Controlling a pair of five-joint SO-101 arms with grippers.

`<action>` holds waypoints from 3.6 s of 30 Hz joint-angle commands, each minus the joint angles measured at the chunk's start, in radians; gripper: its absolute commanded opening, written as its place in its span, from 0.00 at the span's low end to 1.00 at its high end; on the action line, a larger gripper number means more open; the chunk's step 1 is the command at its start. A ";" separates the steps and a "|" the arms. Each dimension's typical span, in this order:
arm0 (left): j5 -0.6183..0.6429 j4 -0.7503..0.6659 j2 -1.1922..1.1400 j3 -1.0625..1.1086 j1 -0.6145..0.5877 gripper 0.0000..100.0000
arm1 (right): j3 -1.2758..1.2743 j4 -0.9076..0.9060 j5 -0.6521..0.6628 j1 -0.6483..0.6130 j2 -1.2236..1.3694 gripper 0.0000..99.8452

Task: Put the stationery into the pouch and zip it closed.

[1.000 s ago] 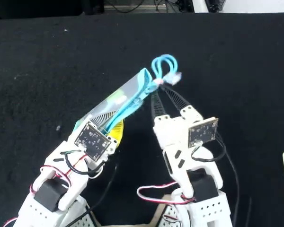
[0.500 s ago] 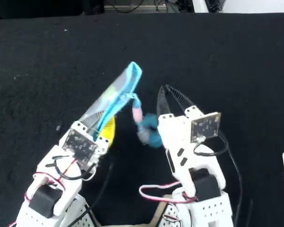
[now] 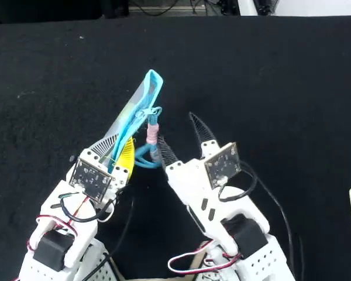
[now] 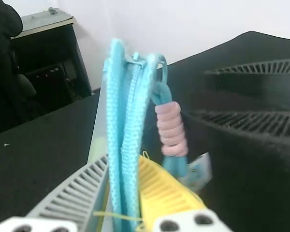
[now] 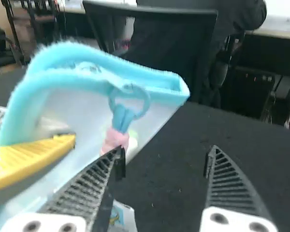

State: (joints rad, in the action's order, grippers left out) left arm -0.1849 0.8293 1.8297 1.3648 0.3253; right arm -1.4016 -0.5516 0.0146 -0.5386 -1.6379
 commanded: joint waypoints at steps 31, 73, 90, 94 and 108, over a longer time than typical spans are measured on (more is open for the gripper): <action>0.008 0.126 -0.009 -0.048 0.101 0.03 | -0.028 0.184 0.003 0.170 -0.018 0.01; 0.009 0.133 -0.008 -0.050 0.101 0.03 | 0.120 0.479 0.060 0.413 0.644 0.01; 0.011 0.133 -0.008 -0.050 0.101 0.03 | 0.294 0.681 0.054 0.509 1.132 0.01; 0.011 0.133 -0.008 -0.050 0.101 0.03 | 0.354 0.681 0.060 0.511 1.239 0.01; 0.009 0.133 -0.008 -0.048 0.101 0.03 | 0.386 0.677 0.054 0.546 1.277 0.01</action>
State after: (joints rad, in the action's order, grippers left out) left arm -0.1849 0.9367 1.8267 1.3387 0.4342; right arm -1.0717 0.1036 0.0652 -0.0568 -0.3583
